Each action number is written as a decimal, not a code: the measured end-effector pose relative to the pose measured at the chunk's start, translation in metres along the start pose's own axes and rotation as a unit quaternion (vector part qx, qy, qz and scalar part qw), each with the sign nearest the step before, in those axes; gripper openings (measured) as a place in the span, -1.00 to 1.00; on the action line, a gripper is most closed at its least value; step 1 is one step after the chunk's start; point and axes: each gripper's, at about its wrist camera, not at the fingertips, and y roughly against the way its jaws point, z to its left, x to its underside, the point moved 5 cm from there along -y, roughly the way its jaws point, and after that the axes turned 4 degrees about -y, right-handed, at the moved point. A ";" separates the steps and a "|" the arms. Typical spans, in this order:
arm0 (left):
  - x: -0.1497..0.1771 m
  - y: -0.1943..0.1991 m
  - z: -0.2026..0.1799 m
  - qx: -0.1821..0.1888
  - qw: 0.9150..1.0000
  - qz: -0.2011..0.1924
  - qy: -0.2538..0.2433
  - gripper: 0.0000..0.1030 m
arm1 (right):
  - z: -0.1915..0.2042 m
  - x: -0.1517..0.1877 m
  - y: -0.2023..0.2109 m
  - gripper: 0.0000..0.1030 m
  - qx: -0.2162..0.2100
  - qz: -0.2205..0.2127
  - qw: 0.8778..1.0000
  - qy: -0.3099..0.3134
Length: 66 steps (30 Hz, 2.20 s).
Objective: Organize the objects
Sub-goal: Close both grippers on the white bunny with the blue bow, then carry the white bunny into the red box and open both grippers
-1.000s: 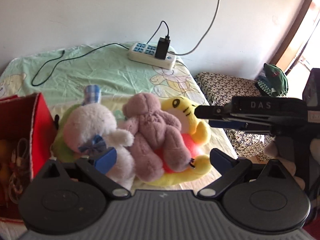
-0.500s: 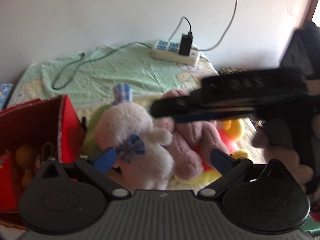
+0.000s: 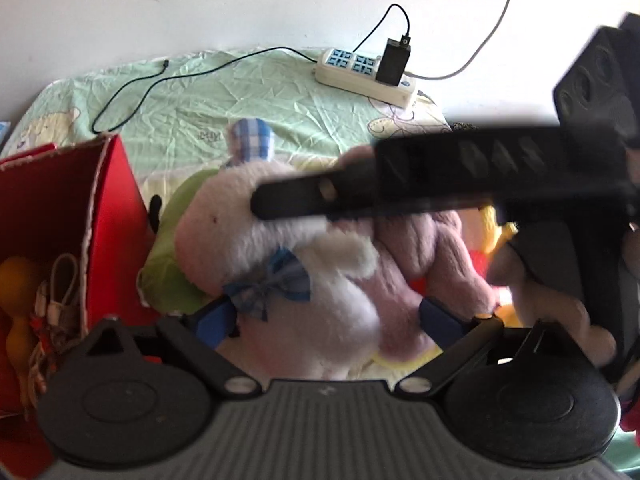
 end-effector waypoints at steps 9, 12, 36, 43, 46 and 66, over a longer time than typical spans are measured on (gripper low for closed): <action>-0.001 -0.002 0.000 -0.024 1.000 -0.014 -0.011 0.50 | 0.008 0.004 -0.009 -0.01 0.032 -0.002 0.999 0.018; 0.002 0.003 0.005 -0.021 0.999 -0.023 -0.009 0.49 | 0.014 0.007 -0.004 -0.15 0.032 -0.012 0.999 0.021; 0.034 0.120 -0.010 -0.095 0.984 -0.145 -0.034 0.47 | 0.115 0.048 0.036 -0.17 -0.003 -0.120 0.990 0.074; 0.034 0.164 0.052 -0.117 0.976 -0.182 -0.014 0.47 | 0.161 0.030 -0.009 -0.17 -0.023 -0.127 0.987 0.094; 0.035 0.177 0.089 -0.123 0.975 -0.183 -0.005 0.47 | 0.178 0.025 -0.042 -0.17 -0.029 -0.120 0.989 0.081; 0.064 0.130 0.257 -0.130 0.989 -0.070 0.022 0.42 | 0.173 0.030 -0.204 -0.17 0.002 -0.002 0.993 -0.118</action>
